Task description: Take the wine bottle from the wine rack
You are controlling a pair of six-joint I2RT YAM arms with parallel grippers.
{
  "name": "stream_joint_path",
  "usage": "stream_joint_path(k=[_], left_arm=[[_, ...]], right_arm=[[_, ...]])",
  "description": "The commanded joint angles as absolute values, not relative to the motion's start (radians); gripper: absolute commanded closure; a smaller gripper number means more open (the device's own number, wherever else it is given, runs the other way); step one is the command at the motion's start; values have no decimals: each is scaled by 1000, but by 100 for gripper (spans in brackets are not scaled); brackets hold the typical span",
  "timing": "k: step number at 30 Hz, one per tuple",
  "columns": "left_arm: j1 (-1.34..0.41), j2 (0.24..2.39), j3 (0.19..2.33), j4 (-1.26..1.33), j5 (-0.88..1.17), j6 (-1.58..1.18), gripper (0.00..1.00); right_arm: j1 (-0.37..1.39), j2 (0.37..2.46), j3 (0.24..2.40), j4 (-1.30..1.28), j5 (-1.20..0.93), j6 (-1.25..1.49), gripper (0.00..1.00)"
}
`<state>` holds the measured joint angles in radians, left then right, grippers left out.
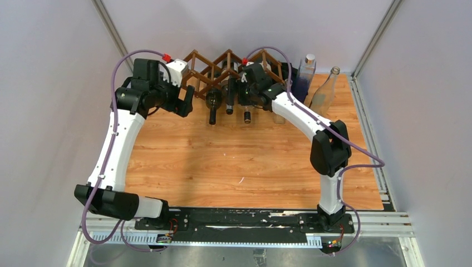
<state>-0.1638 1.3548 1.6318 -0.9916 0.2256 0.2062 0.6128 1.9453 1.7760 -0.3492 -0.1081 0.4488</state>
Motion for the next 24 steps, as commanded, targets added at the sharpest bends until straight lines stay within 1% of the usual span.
stream_joint_path(k=[1,10,17,19,21,24], left_arm=[[-156,1329,1608,-998,245,203,0],[-156,1312,1564,-973,259,170,0],[-156,1290,1544,-958,253,180,0],[-156,1276,1530,-942,271,174,0],[-156,1264,1516,-933,293,170,0],[-156,1250,1503,-924,295,176,0]], right_arm=[[620,2000,1839,-357,-66,492,14],[633,2130,1936,-321,-83,530,22],[635,2184,1974,-304,-69,564,29],[638,2186,1967,-286,-60,570,32],[641,2185,1960,-273,-50,573,38],[645,2174,1947,-262,-50,578,48]])
